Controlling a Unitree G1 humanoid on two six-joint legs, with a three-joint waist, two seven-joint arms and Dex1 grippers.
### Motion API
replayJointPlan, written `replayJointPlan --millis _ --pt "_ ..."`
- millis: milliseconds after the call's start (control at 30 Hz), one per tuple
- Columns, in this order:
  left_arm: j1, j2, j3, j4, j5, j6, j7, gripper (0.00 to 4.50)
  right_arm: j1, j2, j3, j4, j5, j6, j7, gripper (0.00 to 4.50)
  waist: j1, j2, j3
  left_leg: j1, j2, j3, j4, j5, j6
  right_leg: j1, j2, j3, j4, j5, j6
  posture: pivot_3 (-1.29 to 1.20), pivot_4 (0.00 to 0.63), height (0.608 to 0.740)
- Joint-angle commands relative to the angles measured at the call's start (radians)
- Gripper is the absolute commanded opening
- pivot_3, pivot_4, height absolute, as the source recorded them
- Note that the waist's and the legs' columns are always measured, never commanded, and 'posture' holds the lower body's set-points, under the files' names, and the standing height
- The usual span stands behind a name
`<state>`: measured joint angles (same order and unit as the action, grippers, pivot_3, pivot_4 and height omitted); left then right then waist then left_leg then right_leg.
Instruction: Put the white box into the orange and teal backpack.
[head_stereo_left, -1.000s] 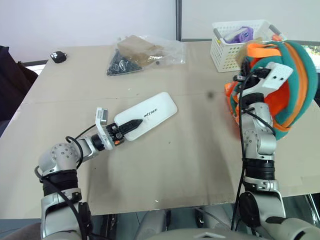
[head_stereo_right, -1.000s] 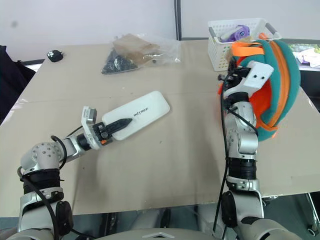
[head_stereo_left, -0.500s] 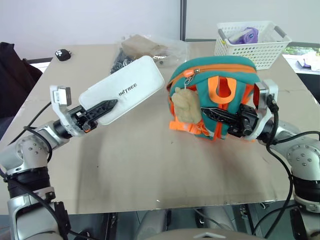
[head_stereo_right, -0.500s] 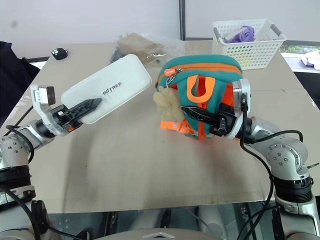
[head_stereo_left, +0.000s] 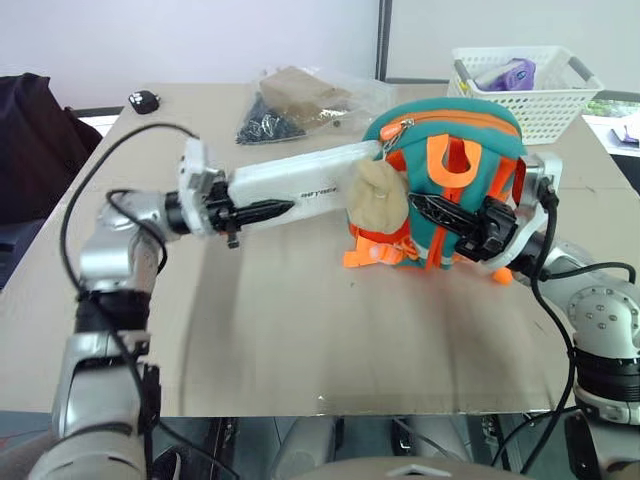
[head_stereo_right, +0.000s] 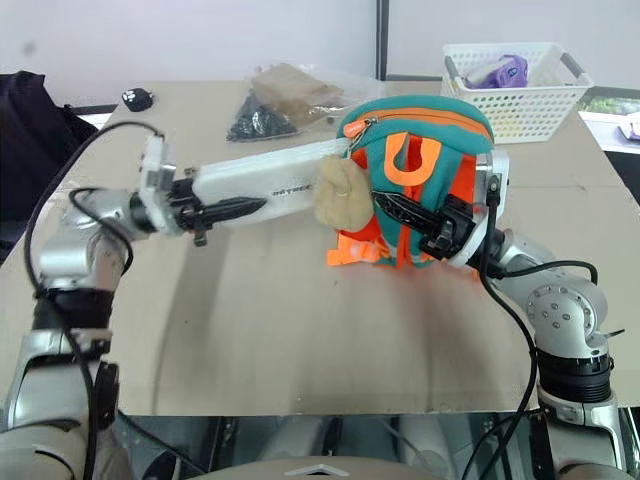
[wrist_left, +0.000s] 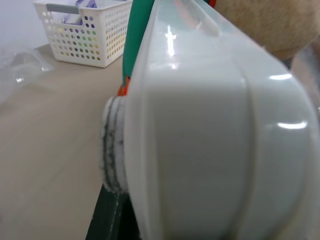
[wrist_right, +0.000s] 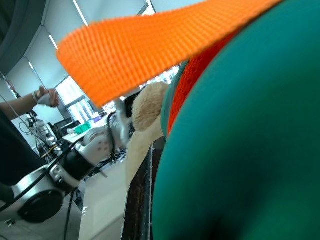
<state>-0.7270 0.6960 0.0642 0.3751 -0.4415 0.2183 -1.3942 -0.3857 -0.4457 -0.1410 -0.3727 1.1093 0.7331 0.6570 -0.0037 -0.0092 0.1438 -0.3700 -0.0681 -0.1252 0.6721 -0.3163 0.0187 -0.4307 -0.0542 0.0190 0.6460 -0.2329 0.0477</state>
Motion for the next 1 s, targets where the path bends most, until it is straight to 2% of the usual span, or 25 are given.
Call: replayJointPlan --millis 33,133,233,400,433,500,567,633,700,767,867,1000 --pt "-0.193 -0.092 -0.084 0.083 0.066 0.026 0.036 0.93 -0.005 0.007 -0.020 -0.046 0.009 -0.026 0.000 0.05 0.006 0.000 0.000 -0.001 -0.001 -0.001 0.001 0.000 0.000 0.000 -0.001 -0.001 0.000 0.000 0.000 0.00 0.150 0.740" --pt "-0.297 -0.177 -0.183 0.128 0.153 0.015 0.045 0.93 -0.004 0.019 -0.014 -0.051 -0.006 -0.036 -0.009 0.05 -0.007 0.000 0.000 -0.011 -0.002 -0.006 0.011 -0.001 0.001 -0.004 0.000 -0.006 0.001 0.000 0.000 0.00 0.150 0.740" --pt "-0.378 -0.279 -0.273 0.176 0.232 0.040 0.085 0.93 0.000 0.039 -0.006 -0.059 -0.025 -0.056 -0.024 0.05 -0.014 0.000 0.000 -0.011 -0.003 -0.006 0.012 -0.001 0.001 -0.004 -0.001 -0.007 0.001 0.000 0.001 0.00 0.150 0.740" --pt "-0.504 -0.412 -0.240 0.302 0.204 0.092 0.089 0.93 0.006 0.068 0.009 -0.066 -0.058 -0.082 -0.035 0.05 -0.019 -0.001 0.000 -0.011 -0.003 -0.006 0.013 -0.001 0.001 -0.005 0.000 -0.006 0.005 0.000 0.001 0.00 0.150 0.740" --pt "-0.516 -0.418 -0.238 0.314 0.209 0.084 0.081 1.96 0.007 0.072 0.011 -0.068 -0.062 -0.084 -0.036 0.00 -0.025 -0.001 0.000 -0.011 -0.003 -0.005 0.013 -0.001 0.001 -0.006 0.000 -0.005 0.007 0.000 0.001 0.00 0.150 0.740" --pt "-0.548 -0.428 -0.177 0.361 0.206 0.053 0.187 2.83 0.011 0.083 0.012 -0.074 -0.064 -0.092 -0.042 0.00 -0.036 -0.001 0.000 -0.011 -0.003 -0.003 0.012 -0.001 0.001 -0.008 0.000 -0.003 0.010 0.000 0.001 0.00 0.150 0.740" --pt "-0.564 -0.402 -0.112 0.378 0.188 0.038 0.247 3.71 0.015 0.092 0.008 -0.077 -0.064 -0.100 -0.051 0.00 -0.041 -0.001 0.001 -0.011 -0.003 -0.003 0.013 -0.001 0.001 -0.009 0.000 -0.002 0.012 0.000 0.001 0.00 0.150 0.740" --pt "-0.561 -0.354 -0.068 0.339 0.133 0.149 0.203 4.41 0.021 0.095 0.007 -0.076 -0.068 -0.106 -0.052 0.00 -0.045 -0.001 0.001 -0.011 -0.002 -0.001 0.013 -0.001 0.001 -0.011 0.000 0.001 0.014 0.000 0.001 0.00 0.150 0.740" --pt "-0.531 -0.271 -0.040 0.251 0.067 0.270 0.105 4.41 0.024 0.094 0.007 -0.072 -0.075 -0.110 -0.049 0.00 -0.056 -0.001 0.001 -0.012 -0.002 0.002 0.012 -0.001 0.001 -0.014 0.000 0.003 0.016 0.000 0.001 0.00 0.150 0.740" --pt "-0.511 -0.194 0.001 0.194 0.009 0.382 0.073 4.41 0.025 0.094 0.007 -0.068 -0.080 -0.112 -0.045 0.00 -0.059 -0.001 0.001 -0.012 -0.002 0.002 0.012 -0.001 0.001 -0.014 0.001 0.003 0.016 0.000 0.001 0.00 0.150 0.740" --pt "-0.449 -0.101 0.056 0.091 -0.056 0.517 0.086 4.41 0.021 0.097 0.009 -0.056 -0.094 -0.121 -0.039 0.00 -0.060 -0.001 0.000 -0.012 -0.002 0.001 0.013 -0.001 0.001 -0.014 0.000 0.003 0.016 0.000 0.001 0.00 0.150 0.740" --pt "-0.344 -0.067 0.136 -0.153 -0.212 0.783 0.188 4.41 0.021 0.107 0.018 -0.045 -0.116 -0.131 -0.033 0.00 -0.047 -0.001 0.000 -0.012 -0.002 0.000 0.015 -0.001 0.001 -0.013 0.000 0.002 0.016 0.000 0.001 0.00 0.150 0.740"
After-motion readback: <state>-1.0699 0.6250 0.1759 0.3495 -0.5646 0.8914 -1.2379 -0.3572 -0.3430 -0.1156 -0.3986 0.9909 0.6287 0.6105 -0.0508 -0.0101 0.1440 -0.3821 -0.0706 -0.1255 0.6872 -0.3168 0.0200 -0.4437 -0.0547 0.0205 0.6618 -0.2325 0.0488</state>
